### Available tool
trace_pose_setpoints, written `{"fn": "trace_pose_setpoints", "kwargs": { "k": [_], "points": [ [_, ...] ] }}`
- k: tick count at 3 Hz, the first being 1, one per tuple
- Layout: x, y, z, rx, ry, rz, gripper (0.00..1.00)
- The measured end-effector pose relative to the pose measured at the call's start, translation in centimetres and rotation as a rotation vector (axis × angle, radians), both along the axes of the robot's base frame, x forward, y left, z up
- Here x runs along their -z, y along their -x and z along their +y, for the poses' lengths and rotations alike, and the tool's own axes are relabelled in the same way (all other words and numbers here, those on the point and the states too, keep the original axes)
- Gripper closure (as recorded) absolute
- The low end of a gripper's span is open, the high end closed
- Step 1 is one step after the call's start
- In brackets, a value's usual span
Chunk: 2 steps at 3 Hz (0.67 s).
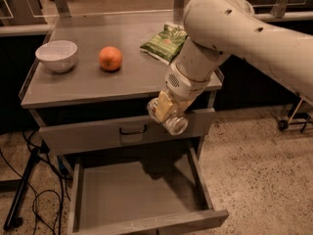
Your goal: Place 7up can into middle drawer
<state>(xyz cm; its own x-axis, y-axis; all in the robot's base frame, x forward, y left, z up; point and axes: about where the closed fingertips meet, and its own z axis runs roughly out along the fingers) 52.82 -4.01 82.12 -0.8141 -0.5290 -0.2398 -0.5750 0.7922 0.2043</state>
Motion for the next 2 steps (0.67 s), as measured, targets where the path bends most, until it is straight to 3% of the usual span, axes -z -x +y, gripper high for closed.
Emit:
{"fn": "trace_pose_setpoints", "kwargs": {
  "k": [1,2],
  "points": [
    [5.9,2.7,-0.2,0.036,-0.028,0.123,1.0],
    [10.3,4.7,-0.4,0.061,-0.057,0.212,1.0]
  ]
}}
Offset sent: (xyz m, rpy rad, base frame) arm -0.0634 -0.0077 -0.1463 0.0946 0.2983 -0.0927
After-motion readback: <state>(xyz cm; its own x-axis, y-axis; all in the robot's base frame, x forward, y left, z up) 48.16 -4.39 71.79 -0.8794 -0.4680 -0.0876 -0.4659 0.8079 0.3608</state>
